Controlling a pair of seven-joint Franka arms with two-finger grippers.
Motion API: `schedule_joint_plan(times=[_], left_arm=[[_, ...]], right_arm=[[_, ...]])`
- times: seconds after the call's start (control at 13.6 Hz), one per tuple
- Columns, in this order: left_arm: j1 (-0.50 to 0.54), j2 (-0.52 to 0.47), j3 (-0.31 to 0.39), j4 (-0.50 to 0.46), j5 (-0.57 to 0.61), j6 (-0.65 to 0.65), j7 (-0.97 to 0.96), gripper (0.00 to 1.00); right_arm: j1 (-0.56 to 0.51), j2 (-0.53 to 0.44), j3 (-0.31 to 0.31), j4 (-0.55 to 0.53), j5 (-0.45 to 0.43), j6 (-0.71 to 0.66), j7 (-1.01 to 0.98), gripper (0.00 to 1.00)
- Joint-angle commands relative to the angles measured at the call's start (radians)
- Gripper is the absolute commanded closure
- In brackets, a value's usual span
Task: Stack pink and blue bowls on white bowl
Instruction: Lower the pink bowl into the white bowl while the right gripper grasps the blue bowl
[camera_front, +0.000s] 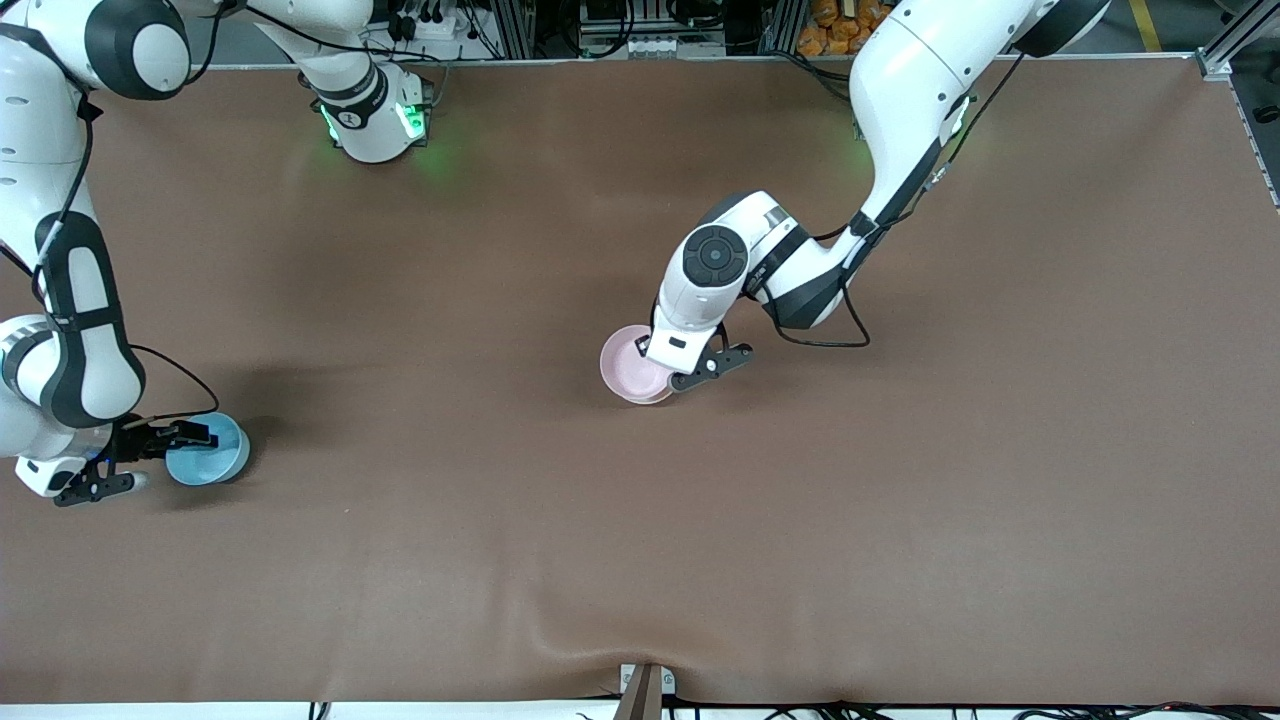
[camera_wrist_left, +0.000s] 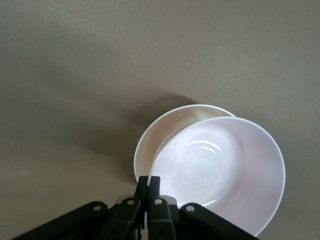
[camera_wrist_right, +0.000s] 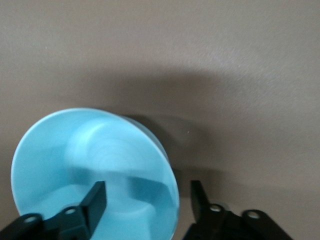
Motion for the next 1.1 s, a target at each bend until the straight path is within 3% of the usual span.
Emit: schedule_joint_plan(times=[0.0, 0.07, 0.15, 0.59, 1.03], left_arm=[[0.001, 0.015, -0.003, 0.021, 0.029, 0.002, -0.023, 0.58], [0.0, 0.013, -0.003, 0.02, 0.029, 0.002, -0.023, 0.42], [-0.002, 0.01, -0.003, 0.017, 0.03, 0.001, -0.025, 0.0], [0.017, -0.071, -0.005, 0.017, 0.029, -0.066, -0.038, 0.0], [0.093, -0.248, -0.008, 0.02, 0.029, -0.222, -0.006, 0.0]], right_arm=[[-0.008, 0.0, 0.01, 0.008, 0.029, 0.047, -0.035, 1.0], [-0.009, 0.0, 0.01, 0.008, 0.029, 0.047, -0.035, 1.0], [-0.008, 0.0, 0.01, 0.008, 0.03, 0.047, -0.035, 1.0], [0.015, -0.013, 0.026, 0.022, 0.029, 0.042, -0.034, 1.0], [0.015, -0.073, 0.238, 0.022, 0.027, -0.013, -0.023, 1.0]])
